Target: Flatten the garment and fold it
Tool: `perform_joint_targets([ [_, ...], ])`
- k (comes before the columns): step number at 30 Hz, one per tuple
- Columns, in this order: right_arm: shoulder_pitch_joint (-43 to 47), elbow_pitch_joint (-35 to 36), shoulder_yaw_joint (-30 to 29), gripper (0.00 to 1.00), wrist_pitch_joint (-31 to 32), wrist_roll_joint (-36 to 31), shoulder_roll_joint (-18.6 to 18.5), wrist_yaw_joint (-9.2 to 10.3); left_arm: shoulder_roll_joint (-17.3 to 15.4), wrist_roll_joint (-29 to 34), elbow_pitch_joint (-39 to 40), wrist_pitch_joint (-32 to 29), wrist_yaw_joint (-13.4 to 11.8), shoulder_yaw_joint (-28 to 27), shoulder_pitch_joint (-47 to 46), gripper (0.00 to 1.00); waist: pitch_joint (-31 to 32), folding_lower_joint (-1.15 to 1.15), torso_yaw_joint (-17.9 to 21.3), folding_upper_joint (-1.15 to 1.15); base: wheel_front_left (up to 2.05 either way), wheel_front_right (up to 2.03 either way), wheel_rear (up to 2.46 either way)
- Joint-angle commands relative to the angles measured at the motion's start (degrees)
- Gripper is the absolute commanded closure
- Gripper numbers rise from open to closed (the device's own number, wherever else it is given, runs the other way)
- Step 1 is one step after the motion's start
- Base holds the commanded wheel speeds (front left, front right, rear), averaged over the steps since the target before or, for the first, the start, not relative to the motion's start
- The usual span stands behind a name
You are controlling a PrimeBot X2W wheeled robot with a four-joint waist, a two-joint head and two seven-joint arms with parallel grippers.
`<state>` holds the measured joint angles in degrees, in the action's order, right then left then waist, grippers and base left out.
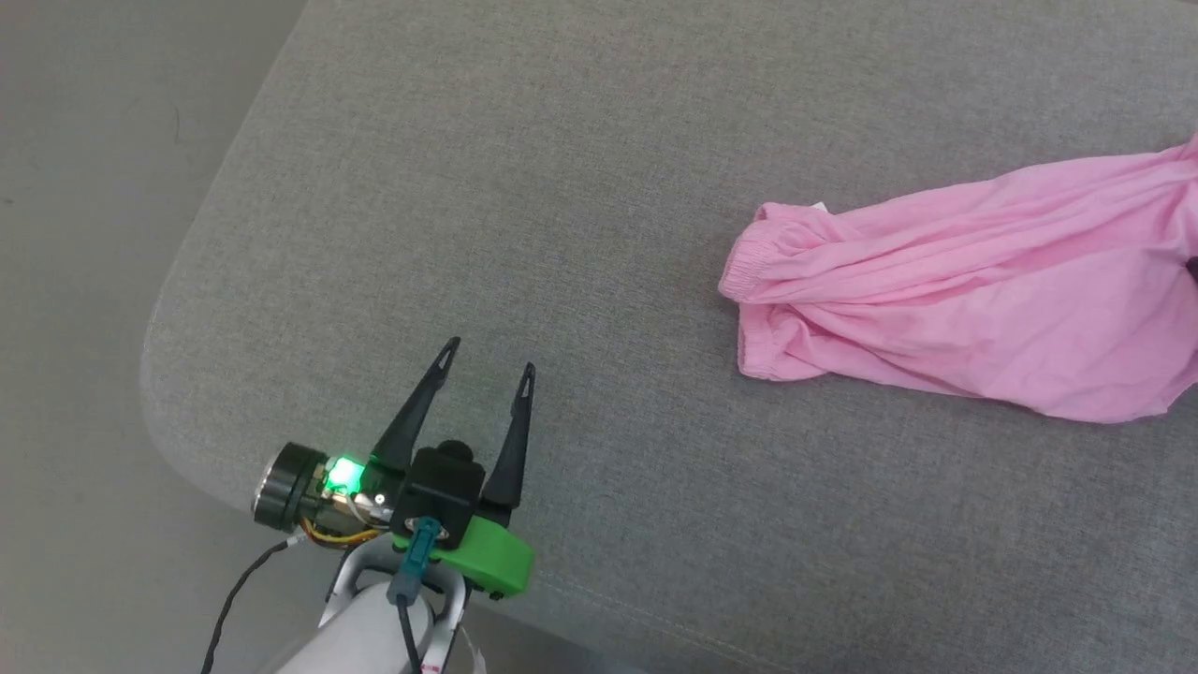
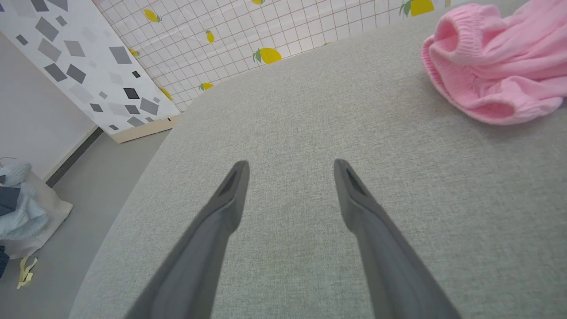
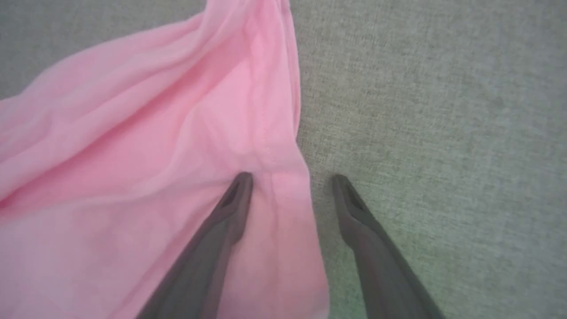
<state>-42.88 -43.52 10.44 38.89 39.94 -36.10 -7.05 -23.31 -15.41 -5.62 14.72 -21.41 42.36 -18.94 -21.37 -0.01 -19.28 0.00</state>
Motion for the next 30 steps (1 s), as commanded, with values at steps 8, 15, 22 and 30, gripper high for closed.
perform_joint_targets([
  [8, 6.80, 1.08, -1.10, 1.00, -2.97, 1.37, 4.04, -0.44, 0.31, 1.03, -1.26, 0.28, 1.98, -1.61, 1.64, 0.00, 3.72, 0.01, 2.54, 0.00, 0.00, 0.00, 0.00],
  [15, 11.07, 3.16, -5.09, 1.00, -7.63, 2.61, 4.11, -0.44, 0.68, 0.34, -2.83, 0.28, 3.19, -2.05, 3.49, 0.00, 8.98, 0.01, 5.73, 0.00, 0.00, 0.00, 0.00],
  [22, 18.51, 6.56, -10.19, 1.00, -10.13, 2.79, 3.57, -0.44, 0.29, -0.49, -3.52, 0.28, 3.78, -2.90, 4.97, 0.00, 12.55, 0.01, 9.15, 0.00, 0.00, 0.00, 0.00],
  [30, 25.15, 5.17, -20.42, 1.00, -13.01, -2.59, 3.11, -0.44, 0.56, -1.17, -3.63, 0.28, 4.32, -3.11, 5.71, 0.00, 13.61, 0.01, 11.33, 0.00, 0.00, 0.00, 0.00],
])
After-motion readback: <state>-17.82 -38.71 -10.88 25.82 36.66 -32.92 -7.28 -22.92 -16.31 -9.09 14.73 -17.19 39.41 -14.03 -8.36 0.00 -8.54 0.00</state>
